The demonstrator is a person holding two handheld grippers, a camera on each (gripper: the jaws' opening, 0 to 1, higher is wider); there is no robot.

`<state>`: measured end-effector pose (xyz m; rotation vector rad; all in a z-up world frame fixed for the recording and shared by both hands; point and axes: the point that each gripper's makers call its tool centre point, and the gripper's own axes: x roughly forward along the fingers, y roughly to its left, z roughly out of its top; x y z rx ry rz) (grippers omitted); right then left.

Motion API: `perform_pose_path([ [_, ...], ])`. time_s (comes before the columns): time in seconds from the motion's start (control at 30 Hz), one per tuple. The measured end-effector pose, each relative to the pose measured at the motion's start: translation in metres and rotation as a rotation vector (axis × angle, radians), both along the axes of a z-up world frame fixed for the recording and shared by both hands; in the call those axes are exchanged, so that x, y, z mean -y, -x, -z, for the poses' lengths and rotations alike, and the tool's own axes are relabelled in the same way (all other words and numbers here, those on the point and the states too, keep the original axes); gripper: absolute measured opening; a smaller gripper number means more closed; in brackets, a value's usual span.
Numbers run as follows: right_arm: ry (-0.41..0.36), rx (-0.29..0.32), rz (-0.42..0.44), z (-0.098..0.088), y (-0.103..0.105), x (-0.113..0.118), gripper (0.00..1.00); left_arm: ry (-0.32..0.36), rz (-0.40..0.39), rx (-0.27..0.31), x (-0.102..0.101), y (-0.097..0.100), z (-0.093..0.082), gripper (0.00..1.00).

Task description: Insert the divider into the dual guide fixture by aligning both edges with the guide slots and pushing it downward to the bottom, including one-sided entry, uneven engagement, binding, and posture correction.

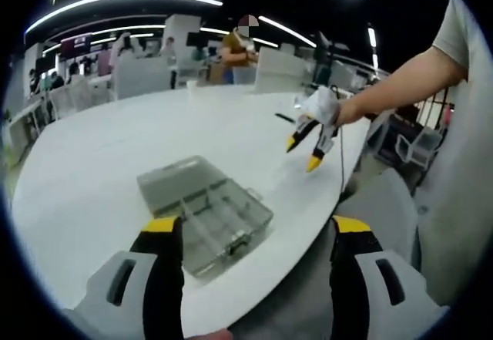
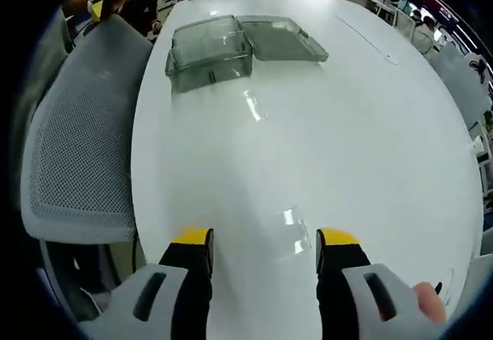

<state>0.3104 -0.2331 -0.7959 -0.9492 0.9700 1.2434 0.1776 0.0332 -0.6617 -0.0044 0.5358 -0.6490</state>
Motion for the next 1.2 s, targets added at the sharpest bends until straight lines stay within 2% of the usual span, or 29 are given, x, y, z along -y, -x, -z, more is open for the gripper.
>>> perform_pose_path([
  [0.17,0.042,0.012,-0.06,0.006,-0.003,0.004,0.45,0.001,-0.007,-0.004,0.0,0.0,0.001,0.76],
  [0.8,0.087,0.002,-0.166,0.017,-0.01,-0.002,0.39,0.001,-0.024,-0.01,-0.001,0.0,0.004,0.76],
  [1.2,0.128,-0.013,-0.22,0.022,-0.009,0.002,0.35,0.0,-0.033,-0.014,-0.001,-0.001,0.006,0.76],
])
